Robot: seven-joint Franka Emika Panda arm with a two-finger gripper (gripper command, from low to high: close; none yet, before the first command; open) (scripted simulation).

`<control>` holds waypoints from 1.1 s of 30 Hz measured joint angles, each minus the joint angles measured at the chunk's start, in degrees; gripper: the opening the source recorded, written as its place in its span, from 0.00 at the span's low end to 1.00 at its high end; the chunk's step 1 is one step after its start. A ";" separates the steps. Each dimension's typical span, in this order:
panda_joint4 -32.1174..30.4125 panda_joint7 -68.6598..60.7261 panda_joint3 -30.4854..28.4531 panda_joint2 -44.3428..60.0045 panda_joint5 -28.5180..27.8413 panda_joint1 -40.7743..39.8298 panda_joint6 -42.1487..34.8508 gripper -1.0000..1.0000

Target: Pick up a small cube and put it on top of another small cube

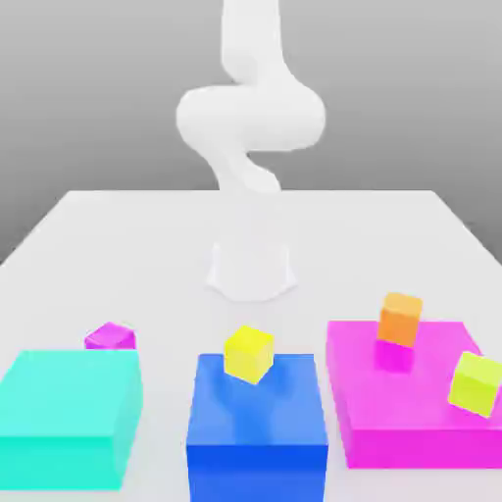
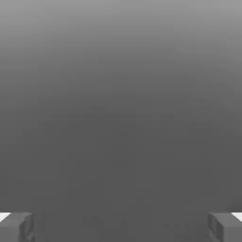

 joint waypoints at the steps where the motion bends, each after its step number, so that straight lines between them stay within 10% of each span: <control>1: -1.70 -0.01 -0.58 1.90 -0.90 -1.20 1.48 0.50; 19: -29.83 -6.43 -18.48 33.12 -7.62 -19.03 26.18 0.50; 24: -32.42 -15.76 -18.78 43.10 3.95 -19.48 34.14 0.50; 29: -30.60 -24.45 -3.10 53.51 15.74 -32.47 42.55 0.50; 30: -30.40 -24.78 -1.41 54.69 16.09 -34.12 43.56 0.00; 33: -30.40 -24.71 -1.40 54.69 16.02 -34.13 43.52 0.00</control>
